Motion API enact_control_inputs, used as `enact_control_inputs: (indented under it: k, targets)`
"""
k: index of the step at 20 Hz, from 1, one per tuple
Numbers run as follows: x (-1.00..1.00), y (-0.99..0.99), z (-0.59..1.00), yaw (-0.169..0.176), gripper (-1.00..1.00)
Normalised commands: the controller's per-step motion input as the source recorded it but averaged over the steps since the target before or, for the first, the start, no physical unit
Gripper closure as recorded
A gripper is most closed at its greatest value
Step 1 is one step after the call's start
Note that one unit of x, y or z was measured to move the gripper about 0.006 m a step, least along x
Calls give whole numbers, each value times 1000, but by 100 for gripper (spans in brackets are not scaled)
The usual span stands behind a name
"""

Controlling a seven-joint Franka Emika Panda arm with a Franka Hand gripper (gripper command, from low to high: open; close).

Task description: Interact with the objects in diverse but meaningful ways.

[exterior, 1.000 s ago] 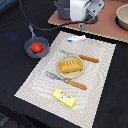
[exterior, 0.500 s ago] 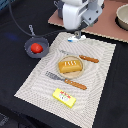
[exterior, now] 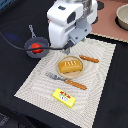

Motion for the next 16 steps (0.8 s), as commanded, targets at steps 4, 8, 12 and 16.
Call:
enact_control_inputs:
  k: [4,8,12,16]
  targets:
    - [429,-741,26,0,-100]
    - [420,-739,1,0,-100]
    - [433,-751,0,0,-100]
    - [483,-754,60,0,-100]
